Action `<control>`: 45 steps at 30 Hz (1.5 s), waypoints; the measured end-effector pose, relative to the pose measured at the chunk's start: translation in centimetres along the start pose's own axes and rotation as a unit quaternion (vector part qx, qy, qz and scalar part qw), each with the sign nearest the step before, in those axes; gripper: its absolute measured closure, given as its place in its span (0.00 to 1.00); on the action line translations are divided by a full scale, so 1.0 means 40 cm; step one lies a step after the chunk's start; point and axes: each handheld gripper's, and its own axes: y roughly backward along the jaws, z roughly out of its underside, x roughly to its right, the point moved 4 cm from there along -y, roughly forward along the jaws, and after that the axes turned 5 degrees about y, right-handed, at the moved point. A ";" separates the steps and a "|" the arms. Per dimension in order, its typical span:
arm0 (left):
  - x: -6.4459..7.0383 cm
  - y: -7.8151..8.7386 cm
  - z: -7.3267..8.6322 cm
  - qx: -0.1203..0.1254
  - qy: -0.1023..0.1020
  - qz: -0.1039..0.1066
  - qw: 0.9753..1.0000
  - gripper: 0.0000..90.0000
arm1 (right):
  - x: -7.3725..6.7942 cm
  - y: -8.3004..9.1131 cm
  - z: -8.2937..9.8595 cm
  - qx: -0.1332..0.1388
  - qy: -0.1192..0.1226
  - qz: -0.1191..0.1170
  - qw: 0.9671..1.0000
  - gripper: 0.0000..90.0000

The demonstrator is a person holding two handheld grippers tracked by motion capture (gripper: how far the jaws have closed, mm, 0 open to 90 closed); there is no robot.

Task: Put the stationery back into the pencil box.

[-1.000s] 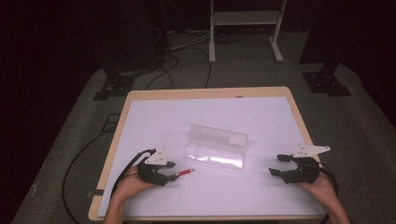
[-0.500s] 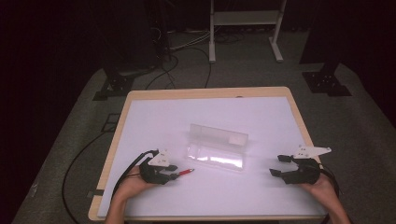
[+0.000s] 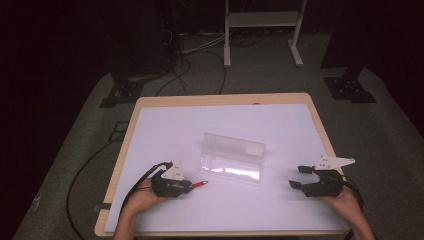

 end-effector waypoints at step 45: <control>0.011 -0.023 -0.136 0.003 -0.064 0.042 0.997 0.88 | 0.009 0.005 0.018 0.007 -0.010 -0.002 1.000 0.29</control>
